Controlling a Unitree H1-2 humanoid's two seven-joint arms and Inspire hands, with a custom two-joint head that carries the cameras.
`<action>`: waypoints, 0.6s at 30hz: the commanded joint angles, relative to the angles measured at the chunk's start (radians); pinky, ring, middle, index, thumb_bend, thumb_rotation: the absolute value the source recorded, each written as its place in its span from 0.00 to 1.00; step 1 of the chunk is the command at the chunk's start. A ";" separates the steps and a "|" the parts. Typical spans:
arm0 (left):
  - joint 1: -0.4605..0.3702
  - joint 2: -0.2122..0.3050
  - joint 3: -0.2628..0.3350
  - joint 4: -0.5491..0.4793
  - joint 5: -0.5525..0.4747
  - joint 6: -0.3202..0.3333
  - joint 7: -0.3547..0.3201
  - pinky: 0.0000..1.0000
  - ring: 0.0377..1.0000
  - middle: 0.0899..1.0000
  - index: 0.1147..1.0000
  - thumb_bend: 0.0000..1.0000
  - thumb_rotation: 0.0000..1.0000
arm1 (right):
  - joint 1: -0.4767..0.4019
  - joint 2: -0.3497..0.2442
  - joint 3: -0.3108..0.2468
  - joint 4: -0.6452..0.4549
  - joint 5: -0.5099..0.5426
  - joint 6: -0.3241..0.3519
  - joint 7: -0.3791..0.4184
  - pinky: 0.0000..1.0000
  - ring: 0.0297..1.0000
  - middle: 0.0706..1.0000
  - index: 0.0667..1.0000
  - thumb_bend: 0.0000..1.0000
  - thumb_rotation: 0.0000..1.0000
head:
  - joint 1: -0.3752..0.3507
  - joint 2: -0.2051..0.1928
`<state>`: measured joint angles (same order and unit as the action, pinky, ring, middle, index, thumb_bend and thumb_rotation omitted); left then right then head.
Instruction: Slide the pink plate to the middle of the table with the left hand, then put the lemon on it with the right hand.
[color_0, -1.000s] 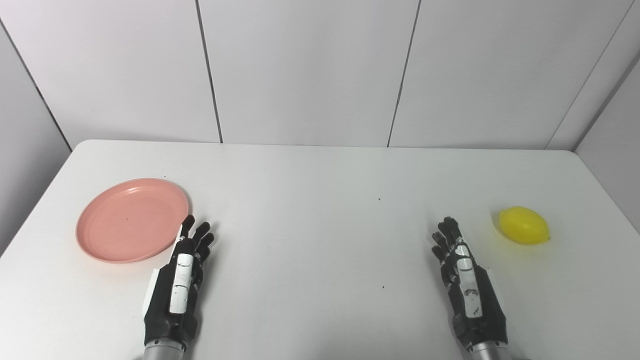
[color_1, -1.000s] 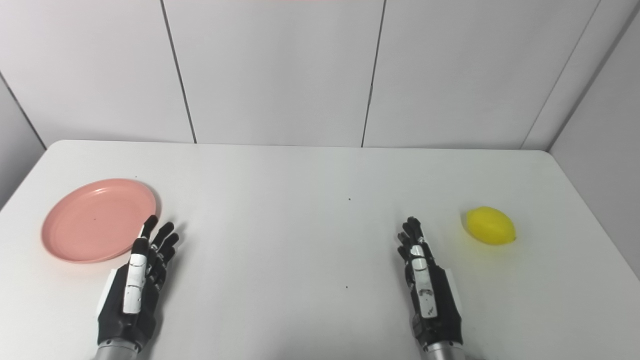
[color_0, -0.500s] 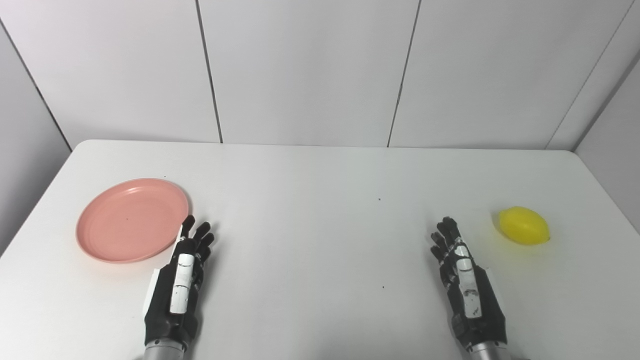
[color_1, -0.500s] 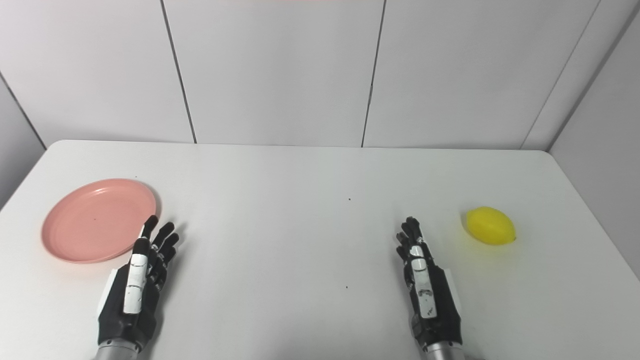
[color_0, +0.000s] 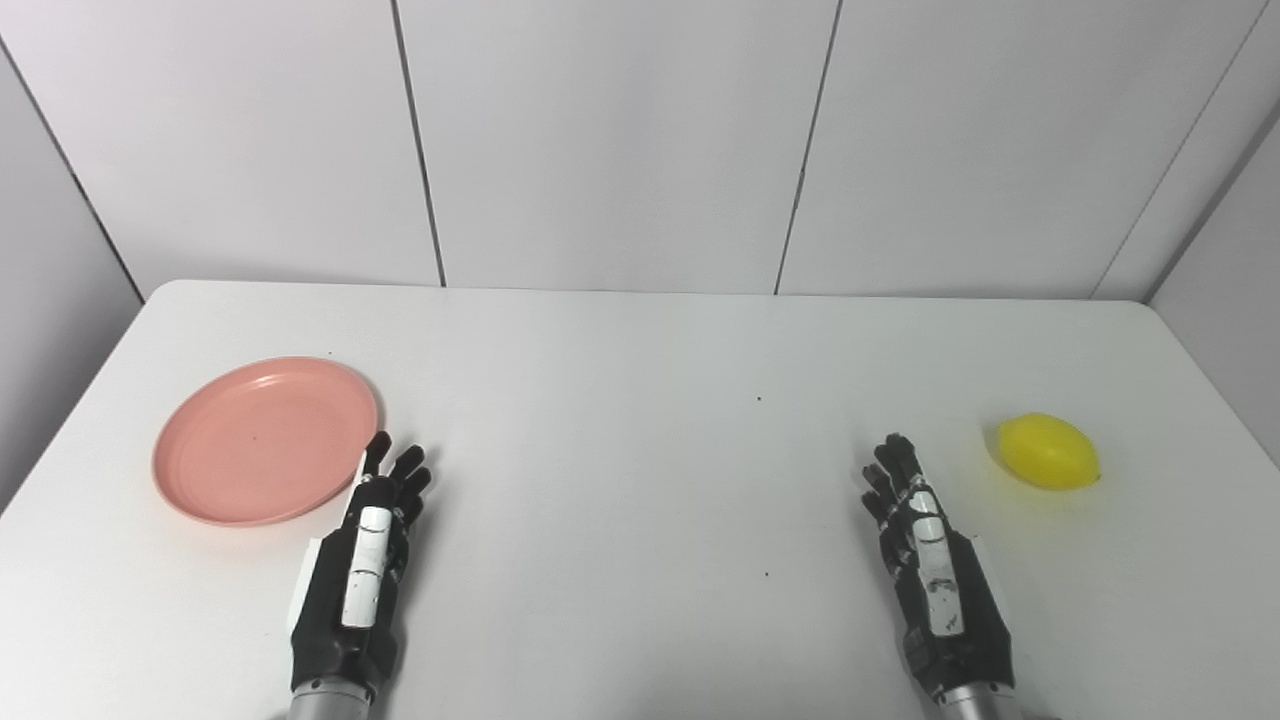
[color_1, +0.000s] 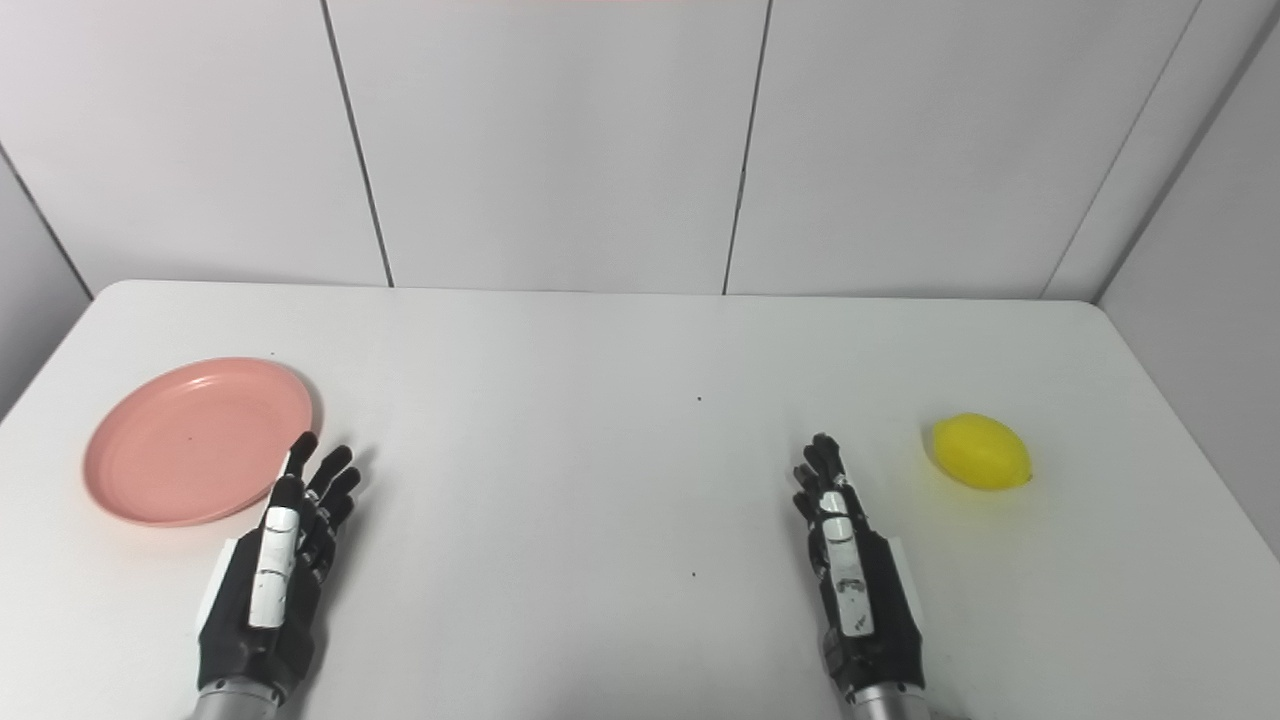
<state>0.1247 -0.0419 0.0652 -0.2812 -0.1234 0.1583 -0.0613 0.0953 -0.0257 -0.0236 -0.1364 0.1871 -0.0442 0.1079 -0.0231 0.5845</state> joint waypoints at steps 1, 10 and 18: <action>0.055 0.006 -0.013 -0.004 0.014 -0.042 0.000 1.00 0.93 0.92 0.97 0.72 0.85 | 0.020 -0.016 -0.012 0.053 0.026 -0.047 0.027 1.00 0.99 0.98 0.97 0.75 0.94 | 0.035 -0.007; 0.042 -0.028 -0.060 0.069 0.054 -0.116 0.037 0.99 0.92 0.91 0.95 0.70 0.84 | -0.001 -0.072 -0.039 0.134 0.081 -0.106 0.085 1.00 1.00 1.00 1.00 0.69 1.00 | 0.147 -0.055; 0.042 -0.040 -0.090 0.089 0.065 -0.129 0.056 1.00 0.94 0.92 0.96 0.72 0.83 | -0.005 -0.092 -0.048 0.166 0.104 -0.123 0.104 1.00 1.00 1.00 1.00 0.69 1.00 | 0.200 -0.087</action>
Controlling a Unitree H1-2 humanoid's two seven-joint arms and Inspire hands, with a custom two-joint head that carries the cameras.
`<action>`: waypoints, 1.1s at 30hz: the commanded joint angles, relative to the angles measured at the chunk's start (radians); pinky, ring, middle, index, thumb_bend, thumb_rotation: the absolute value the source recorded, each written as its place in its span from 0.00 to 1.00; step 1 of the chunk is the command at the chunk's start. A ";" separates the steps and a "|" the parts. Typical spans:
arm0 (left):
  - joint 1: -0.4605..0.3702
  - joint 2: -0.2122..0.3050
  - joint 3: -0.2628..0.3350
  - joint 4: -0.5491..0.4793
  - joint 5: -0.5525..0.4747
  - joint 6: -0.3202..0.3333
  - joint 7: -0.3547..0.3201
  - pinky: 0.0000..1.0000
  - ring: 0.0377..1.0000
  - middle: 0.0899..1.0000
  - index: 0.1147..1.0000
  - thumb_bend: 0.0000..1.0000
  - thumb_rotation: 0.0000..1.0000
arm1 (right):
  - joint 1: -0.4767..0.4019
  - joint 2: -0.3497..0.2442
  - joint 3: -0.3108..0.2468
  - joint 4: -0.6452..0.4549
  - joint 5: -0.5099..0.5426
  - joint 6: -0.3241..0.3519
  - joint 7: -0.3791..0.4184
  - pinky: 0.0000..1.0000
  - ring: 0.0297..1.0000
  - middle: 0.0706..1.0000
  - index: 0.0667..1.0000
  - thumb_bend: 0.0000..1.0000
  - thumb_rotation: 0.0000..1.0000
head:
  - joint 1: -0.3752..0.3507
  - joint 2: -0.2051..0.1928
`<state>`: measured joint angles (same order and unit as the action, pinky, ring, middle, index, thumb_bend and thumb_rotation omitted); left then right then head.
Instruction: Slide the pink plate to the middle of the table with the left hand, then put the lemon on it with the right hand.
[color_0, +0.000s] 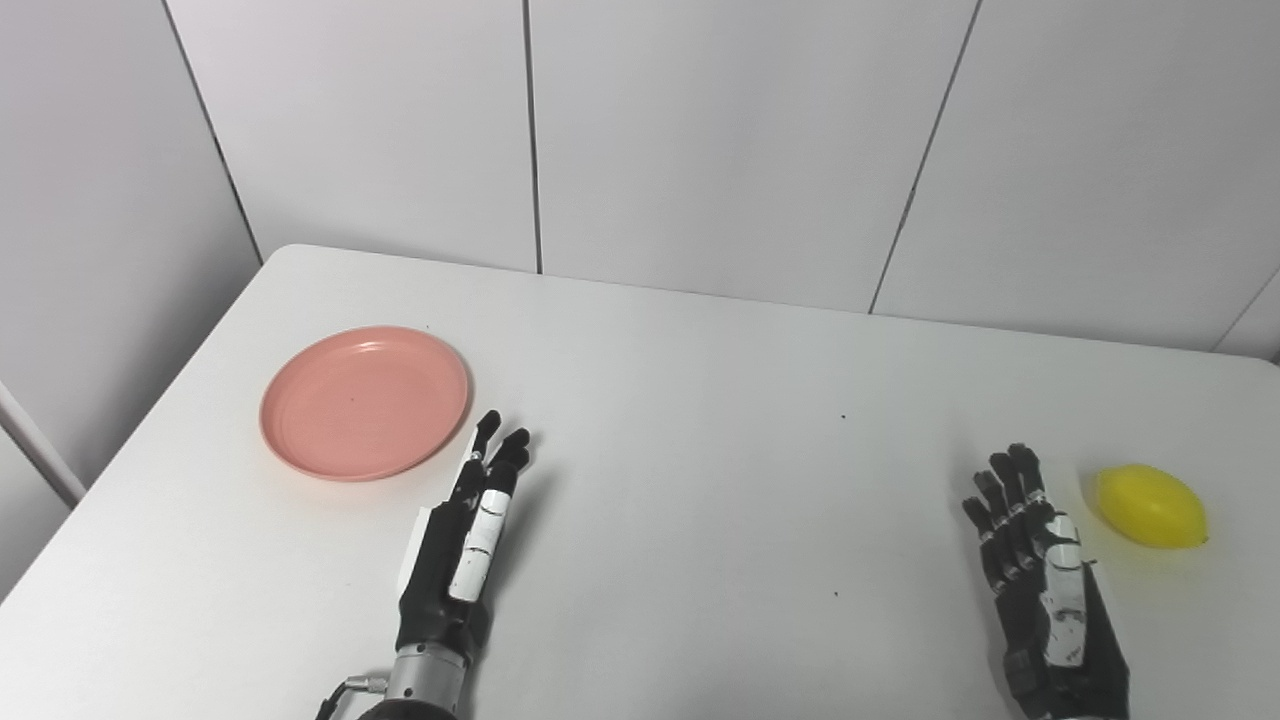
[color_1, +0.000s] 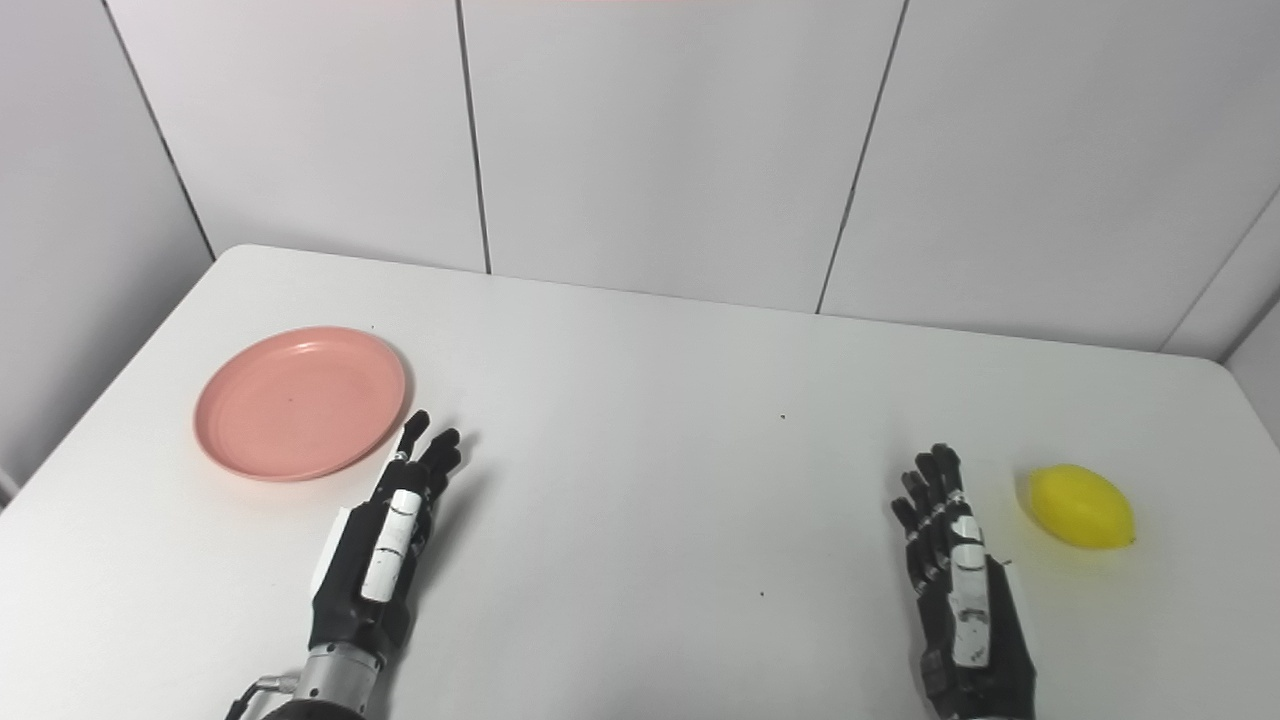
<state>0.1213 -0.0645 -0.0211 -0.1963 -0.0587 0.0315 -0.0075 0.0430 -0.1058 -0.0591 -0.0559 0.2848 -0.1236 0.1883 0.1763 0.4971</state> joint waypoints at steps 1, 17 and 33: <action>0.046 -0.018 -0.007 0.007 -0.001 -0.004 0.004 1.00 0.94 0.92 0.96 0.72 0.83 | 0.047 -0.014 -0.013 0.089 0.006 -0.043 0.025 1.00 1.00 1.00 1.00 0.69 1.00 | 0.003 -0.001; 0.033 -0.030 -0.029 0.084 0.021 -0.065 0.028 0.97 0.93 0.91 0.95 0.71 0.80 | 0.042 -0.026 -0.023 0.120 0.030 -0.035 0.045 1.00 1.00 1.00 1.00 0.67 1.00 | 0.085 -0.053; 0.028 -0.030 -0.034 0.121 0.030 -0.101 0.032 0.98 0.92 0.90 0.94 0.67 0.82 | 0.041 -0.025 -0.022 0.129 0.036 -0.027 0.055 1.00 1.00 1.00 1.00 0.69 1.00 | 0.105 -0.089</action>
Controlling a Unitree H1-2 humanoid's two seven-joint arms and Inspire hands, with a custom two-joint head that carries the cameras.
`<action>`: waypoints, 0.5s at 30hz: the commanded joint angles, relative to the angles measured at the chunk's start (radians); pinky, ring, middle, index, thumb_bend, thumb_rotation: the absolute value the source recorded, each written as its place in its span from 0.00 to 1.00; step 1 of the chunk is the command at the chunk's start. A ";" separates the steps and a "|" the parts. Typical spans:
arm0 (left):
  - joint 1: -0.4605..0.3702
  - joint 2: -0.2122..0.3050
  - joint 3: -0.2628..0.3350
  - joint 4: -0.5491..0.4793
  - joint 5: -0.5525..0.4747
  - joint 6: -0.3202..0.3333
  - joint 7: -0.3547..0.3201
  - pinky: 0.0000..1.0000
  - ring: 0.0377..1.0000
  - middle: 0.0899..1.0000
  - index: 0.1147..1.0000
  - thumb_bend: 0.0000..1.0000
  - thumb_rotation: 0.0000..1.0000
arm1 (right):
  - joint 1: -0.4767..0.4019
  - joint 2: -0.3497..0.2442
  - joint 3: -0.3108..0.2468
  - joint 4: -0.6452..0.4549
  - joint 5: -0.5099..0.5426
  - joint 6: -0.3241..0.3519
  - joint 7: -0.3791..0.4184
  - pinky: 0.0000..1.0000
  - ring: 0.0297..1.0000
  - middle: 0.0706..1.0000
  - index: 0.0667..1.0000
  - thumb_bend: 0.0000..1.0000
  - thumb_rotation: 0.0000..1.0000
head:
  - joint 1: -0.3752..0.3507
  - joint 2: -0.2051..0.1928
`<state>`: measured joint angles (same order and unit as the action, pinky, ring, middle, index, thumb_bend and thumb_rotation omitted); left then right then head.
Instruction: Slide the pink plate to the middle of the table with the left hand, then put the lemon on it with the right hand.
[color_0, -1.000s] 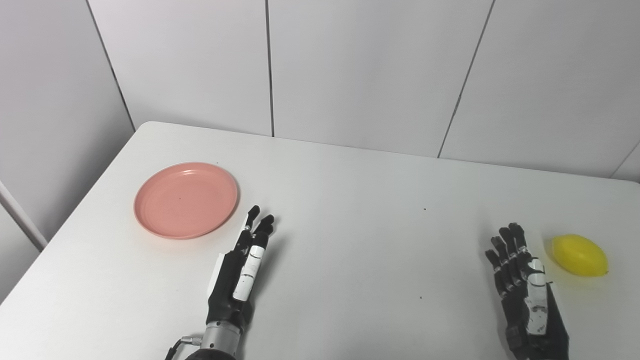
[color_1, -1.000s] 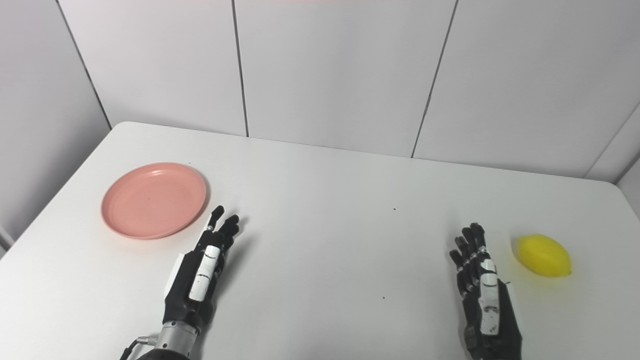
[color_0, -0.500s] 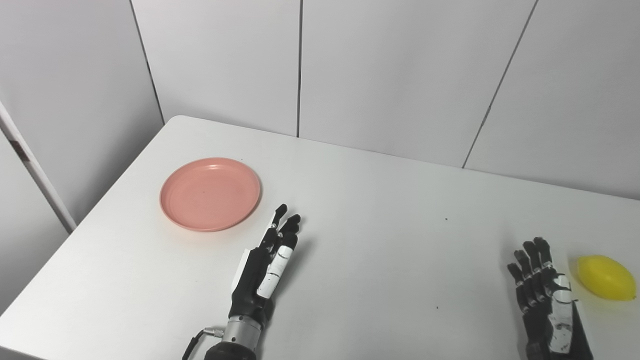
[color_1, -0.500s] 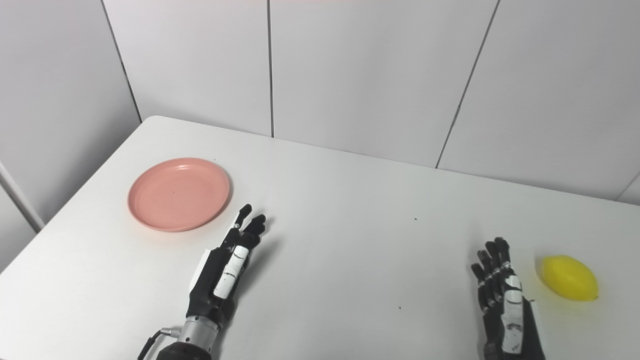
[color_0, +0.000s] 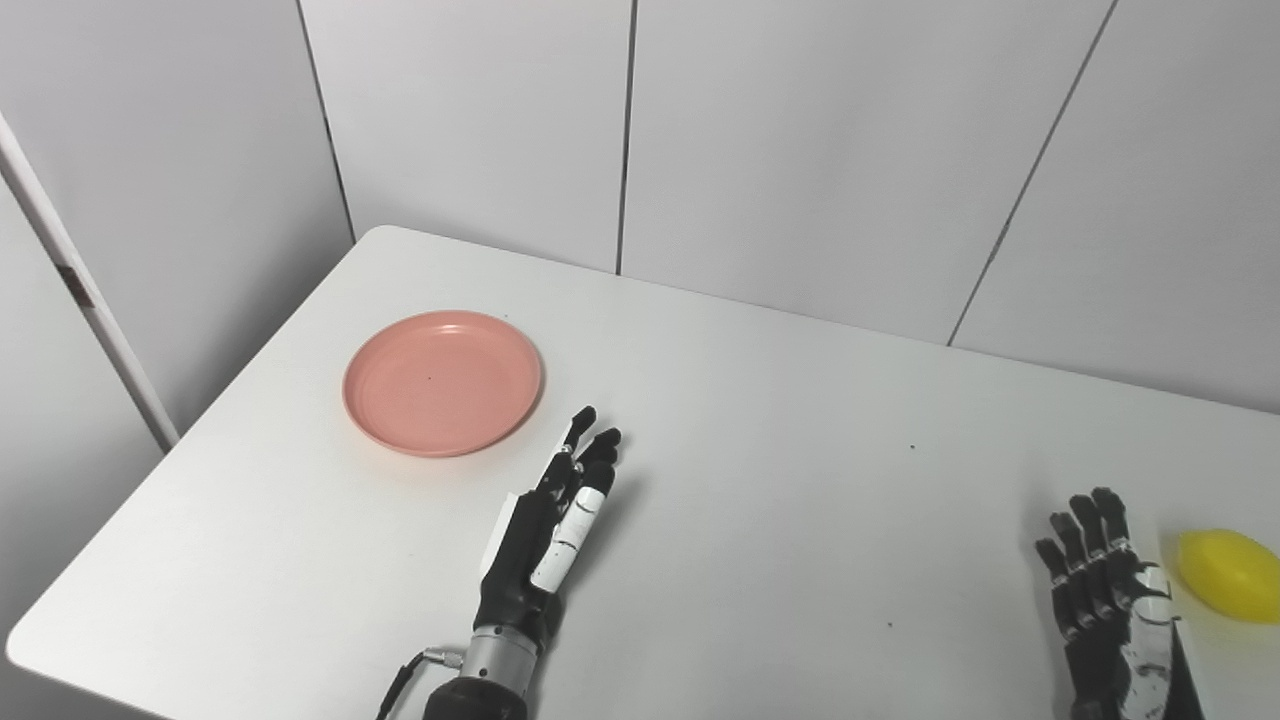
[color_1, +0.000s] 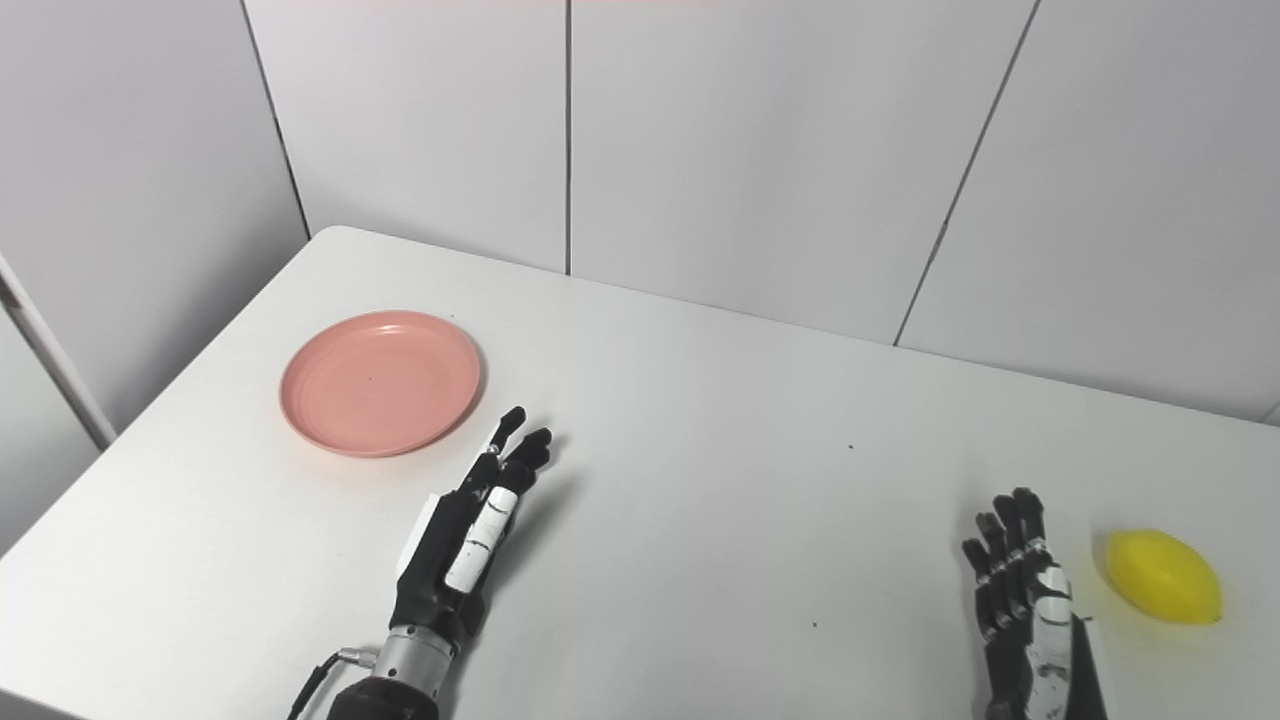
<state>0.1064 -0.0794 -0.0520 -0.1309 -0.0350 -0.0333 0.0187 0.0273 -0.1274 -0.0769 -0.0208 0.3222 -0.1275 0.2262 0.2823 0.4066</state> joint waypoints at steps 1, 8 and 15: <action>0.043 -0.014 -0.003 0.057 0.006 -0.038 0.006 0.98 0.92 0.90 0.94 0.67 0.82 | 0.057 -0.002 -0.004 0.093 -0.002 -0.020 0.014 1.00 1.00 1.00 1.00 0.70 1.00 | -0.001 0.001; 0.044 -0.013 0.000 0.063 -0.007 -0.040 0.000 0.97 0.92 0.90 0.94 0.68 0.80 | 0.057 0.001 -0.007 0.098 0.003 -0.018 0.013 1.00 1.00 1.00 1.00 0.71 1.00 | 0.002 -0.008; 0.044 -0.010 -0.003 0.061 0.002 -0.035 0.001 0.98 0.93 0.90 0.94 0.68 0.80 | 0.056 0.001 -0.006 0.100 0.001 -0.029 0.015 1.00 1.00 1.00 1.00 0.71 1.00 | 0.002 -0.008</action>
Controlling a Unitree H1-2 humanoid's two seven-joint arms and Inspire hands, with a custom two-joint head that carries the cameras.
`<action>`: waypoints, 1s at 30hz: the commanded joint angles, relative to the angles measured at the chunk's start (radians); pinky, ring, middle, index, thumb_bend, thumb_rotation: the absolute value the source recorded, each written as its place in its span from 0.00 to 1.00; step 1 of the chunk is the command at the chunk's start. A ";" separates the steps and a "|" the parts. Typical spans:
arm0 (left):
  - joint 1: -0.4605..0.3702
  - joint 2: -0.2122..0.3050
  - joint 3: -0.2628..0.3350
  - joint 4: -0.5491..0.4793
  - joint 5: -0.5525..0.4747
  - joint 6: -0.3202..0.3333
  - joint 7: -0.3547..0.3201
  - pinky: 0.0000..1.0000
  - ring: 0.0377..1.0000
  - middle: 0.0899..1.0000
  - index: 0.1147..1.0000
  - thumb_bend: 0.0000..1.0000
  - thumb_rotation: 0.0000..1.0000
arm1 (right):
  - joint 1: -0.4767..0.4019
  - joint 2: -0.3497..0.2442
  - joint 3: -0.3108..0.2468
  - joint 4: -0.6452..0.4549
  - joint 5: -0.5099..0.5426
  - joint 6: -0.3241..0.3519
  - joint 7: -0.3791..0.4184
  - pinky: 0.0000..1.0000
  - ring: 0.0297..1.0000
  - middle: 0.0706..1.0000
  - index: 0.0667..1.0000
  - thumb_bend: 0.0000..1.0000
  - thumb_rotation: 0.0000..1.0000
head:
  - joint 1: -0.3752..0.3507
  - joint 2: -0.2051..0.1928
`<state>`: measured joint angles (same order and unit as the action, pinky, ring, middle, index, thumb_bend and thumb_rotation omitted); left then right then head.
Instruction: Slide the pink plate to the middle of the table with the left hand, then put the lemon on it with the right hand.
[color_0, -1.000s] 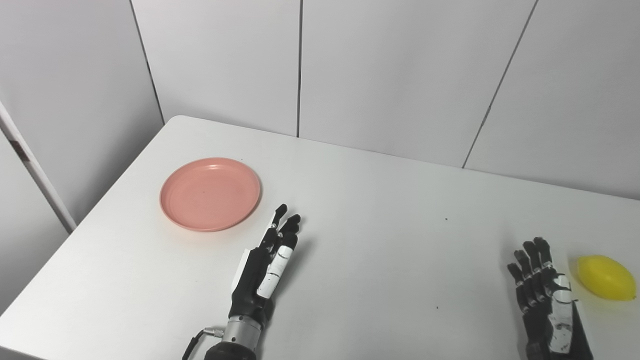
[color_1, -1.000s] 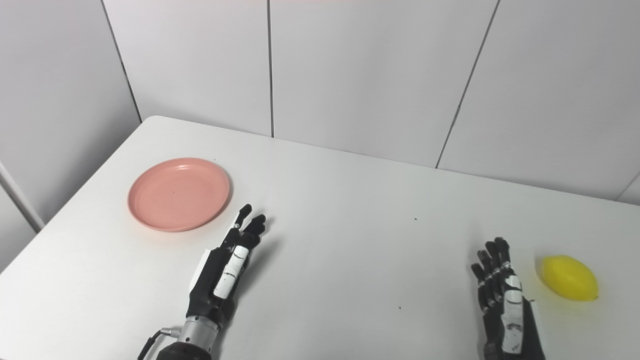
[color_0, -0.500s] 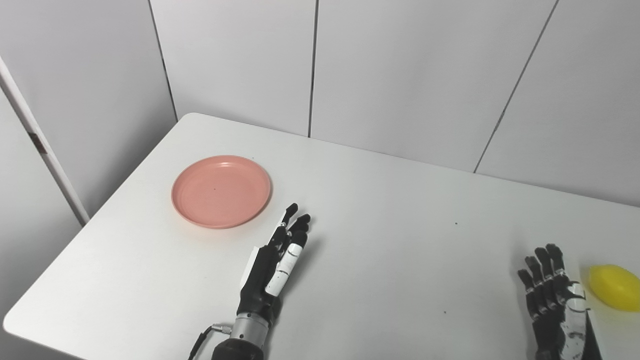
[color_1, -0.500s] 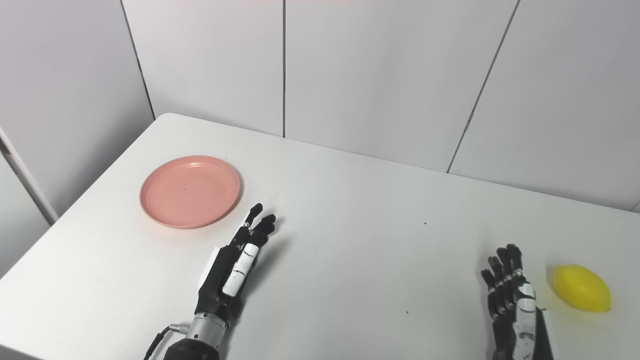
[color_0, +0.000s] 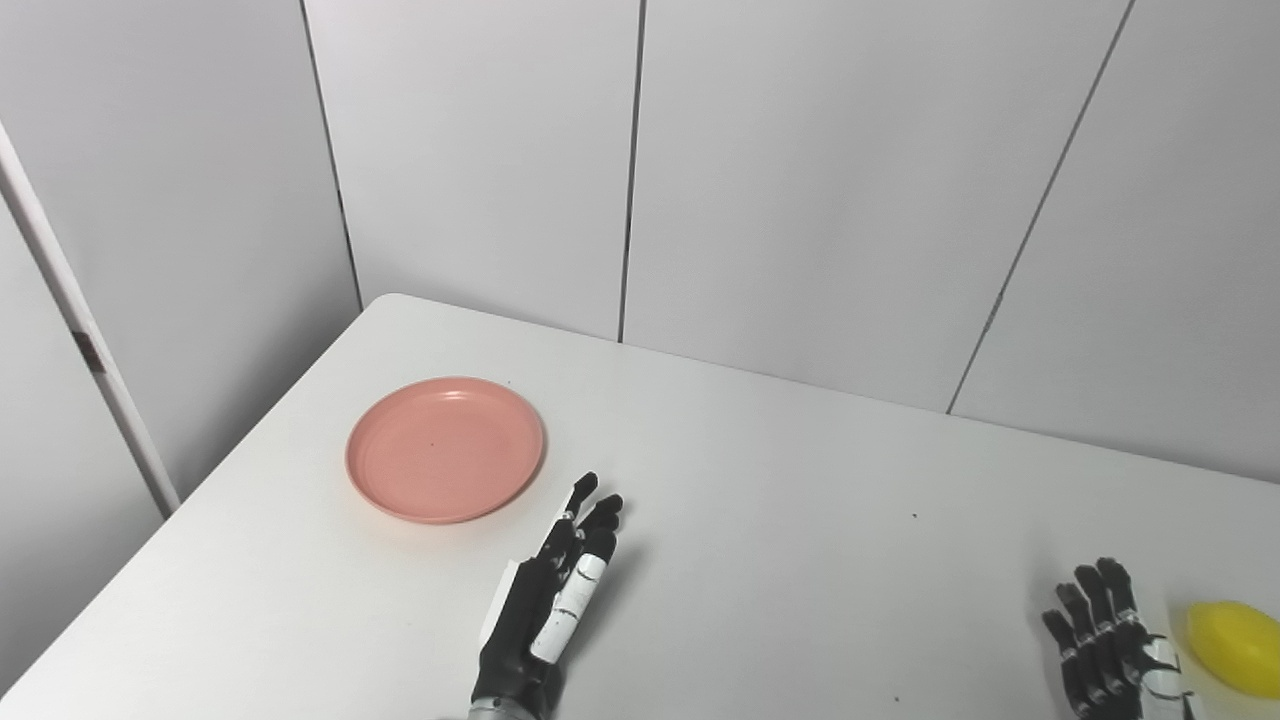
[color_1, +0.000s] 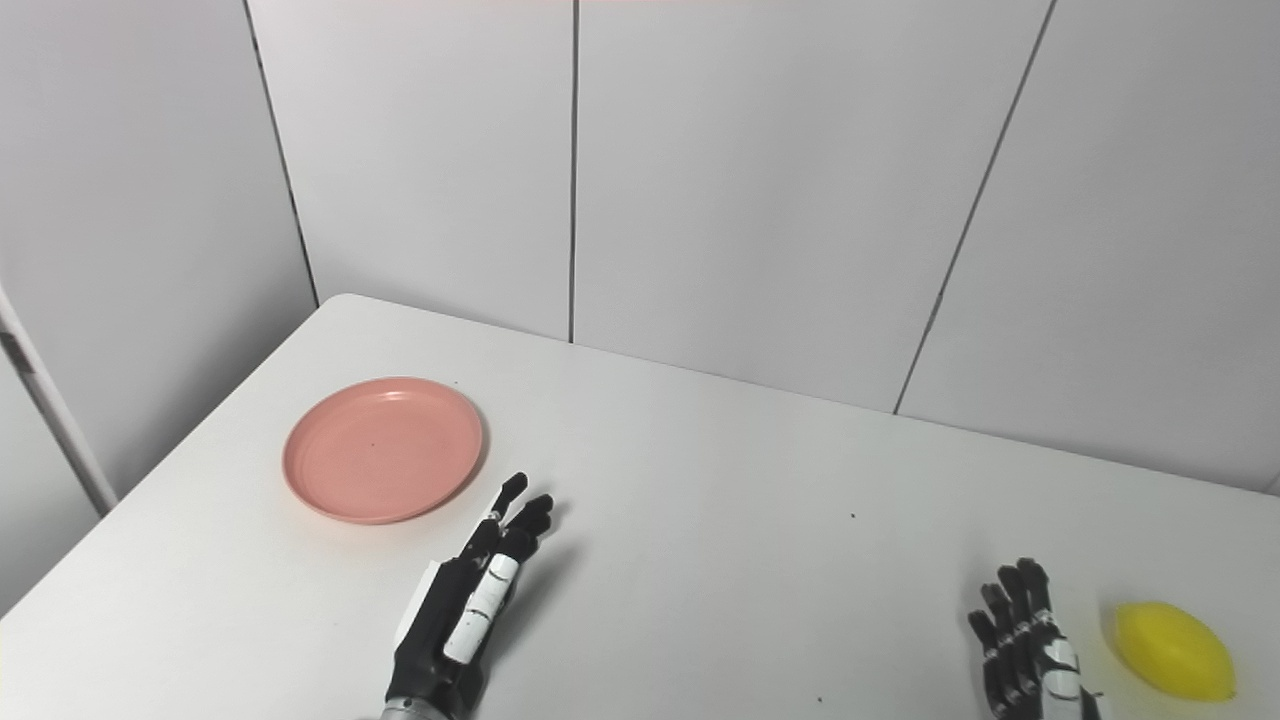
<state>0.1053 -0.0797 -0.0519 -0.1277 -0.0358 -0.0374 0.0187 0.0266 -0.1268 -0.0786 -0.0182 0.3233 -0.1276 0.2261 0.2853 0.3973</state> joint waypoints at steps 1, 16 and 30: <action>0.044 -0.010 -0.003 0.058 0.002 -0.032 0.001 0.98 0.93 0.90 0.94 0.68 0.81 | 0.057 0.000 -0.004 0.097 -0.001 -0.029 0.018 1.00 1.00 1.00 1.00 0.72 1.00 | -0.001 0.001; 0.067 -0.016 0.013 -0.029 -0.027 0.015 0.006 0.98 0.92 0.90 0.92 0.77 0.82 | 0.074 0.013 0.009 0.052 -0.012 -0.012 0.007 1.00 1.00 1.00 1.00 0.72 1.00 | -0.027 0.025; -0.047 0.033 0.074 -0.225 -0.181 0.287 -0.021 1.00 0.95 0.91 0.92 0.86 0.89 | 0.062 0.029 0.012 0.067 -0.025 -0.032 0.012 1.00 1.00 1.00 1.00 0.71 1.00 | -0.045 0.008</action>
<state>0.0911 -0.0645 0.0209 -0.3001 -0.1924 0.2256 0.0106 0.0293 -0.1143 -0.0736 -0.0327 0.2932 -0.1277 0.2246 0.2439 0.4065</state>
